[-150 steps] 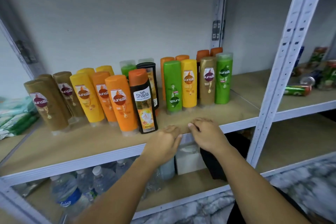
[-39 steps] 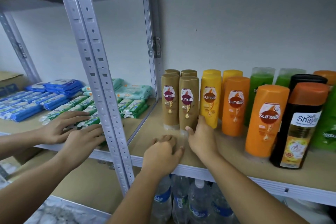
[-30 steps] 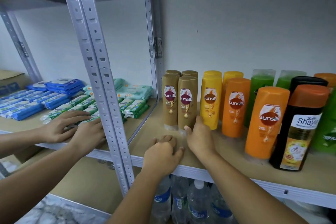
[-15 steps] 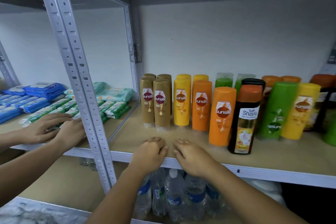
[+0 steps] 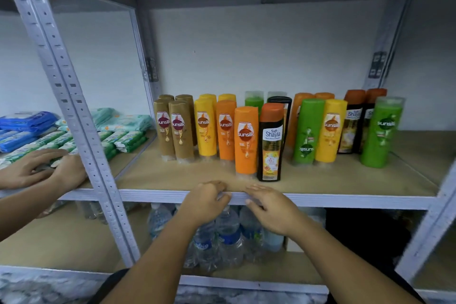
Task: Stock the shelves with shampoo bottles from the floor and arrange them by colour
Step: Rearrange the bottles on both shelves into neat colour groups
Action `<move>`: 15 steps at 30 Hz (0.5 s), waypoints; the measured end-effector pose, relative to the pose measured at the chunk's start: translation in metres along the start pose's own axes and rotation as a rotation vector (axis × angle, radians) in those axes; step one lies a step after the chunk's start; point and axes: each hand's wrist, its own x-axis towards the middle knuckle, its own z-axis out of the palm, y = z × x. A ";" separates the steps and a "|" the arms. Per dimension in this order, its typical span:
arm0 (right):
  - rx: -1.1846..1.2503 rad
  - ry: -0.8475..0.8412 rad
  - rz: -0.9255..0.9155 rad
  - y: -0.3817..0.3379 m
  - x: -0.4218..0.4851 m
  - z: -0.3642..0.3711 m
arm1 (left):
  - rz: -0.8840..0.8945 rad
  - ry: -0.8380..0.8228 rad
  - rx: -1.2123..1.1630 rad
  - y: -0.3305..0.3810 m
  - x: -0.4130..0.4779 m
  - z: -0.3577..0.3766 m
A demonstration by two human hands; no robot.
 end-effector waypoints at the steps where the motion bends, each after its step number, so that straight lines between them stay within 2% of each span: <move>1: -0.013 0.041 0.030 0.006 -0.004 -0.004 | -0.003 -0.010 0.000 0.008 0.003 -0.002; 5: -0.021 0.167 0.127 0.021 -0.009 -0.016 | -0.090 0.036 -0.051 0.024 0.014 0.001; 8: 0.069 0.235 0.217 0.027 -0.003 -0.025 | -0.201 0.102 -0.152 0.028 0.020 0.006; 12: 0.217 0.360 0.326 0.042 0.003 -0.026 | -0.206 0.121 -0.309 0.033 0.039 0.009; 15: 0.263 0.437 0.309 0.051 0.013 -0.025 | -0.174 0.154 -0.461 0.035 0.057 0.013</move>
